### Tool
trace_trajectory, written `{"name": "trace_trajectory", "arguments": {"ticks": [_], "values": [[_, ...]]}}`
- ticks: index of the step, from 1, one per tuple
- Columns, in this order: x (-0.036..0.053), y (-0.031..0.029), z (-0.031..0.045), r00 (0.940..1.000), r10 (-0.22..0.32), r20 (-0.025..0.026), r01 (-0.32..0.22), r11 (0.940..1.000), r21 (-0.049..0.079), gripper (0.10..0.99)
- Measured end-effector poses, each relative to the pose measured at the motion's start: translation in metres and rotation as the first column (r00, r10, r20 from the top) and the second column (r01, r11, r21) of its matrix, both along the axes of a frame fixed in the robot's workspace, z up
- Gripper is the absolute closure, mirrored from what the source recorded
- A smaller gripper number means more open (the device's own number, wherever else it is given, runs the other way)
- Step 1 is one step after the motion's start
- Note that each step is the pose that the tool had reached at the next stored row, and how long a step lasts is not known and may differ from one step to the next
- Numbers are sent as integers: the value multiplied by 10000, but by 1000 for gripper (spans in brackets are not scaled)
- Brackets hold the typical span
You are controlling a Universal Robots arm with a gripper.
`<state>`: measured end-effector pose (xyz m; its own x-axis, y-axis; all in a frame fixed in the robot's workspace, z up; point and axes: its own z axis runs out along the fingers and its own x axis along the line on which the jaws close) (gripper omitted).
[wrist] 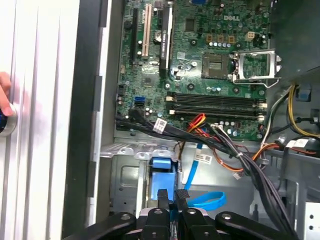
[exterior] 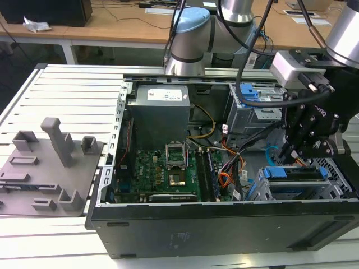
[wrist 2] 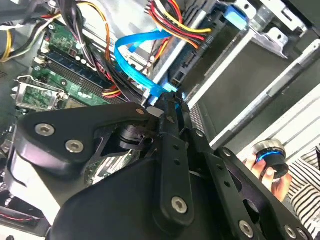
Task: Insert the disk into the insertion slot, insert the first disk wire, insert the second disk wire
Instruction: 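Insert the second disk wire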
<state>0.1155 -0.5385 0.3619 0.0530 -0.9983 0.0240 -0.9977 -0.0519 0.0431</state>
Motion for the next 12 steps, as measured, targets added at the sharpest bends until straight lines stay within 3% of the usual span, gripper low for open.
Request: {"name": "trace_trajectory", "arguments": {"ticks": [1,2,12], "values": [[13,-21,-4,10000,3,1,-3,10000,1,925],[143,-24,-13,10000,0,-6,0,10000,2,925],[202,-24,-67,10000,0,-15,0,10000,0,925]]}}
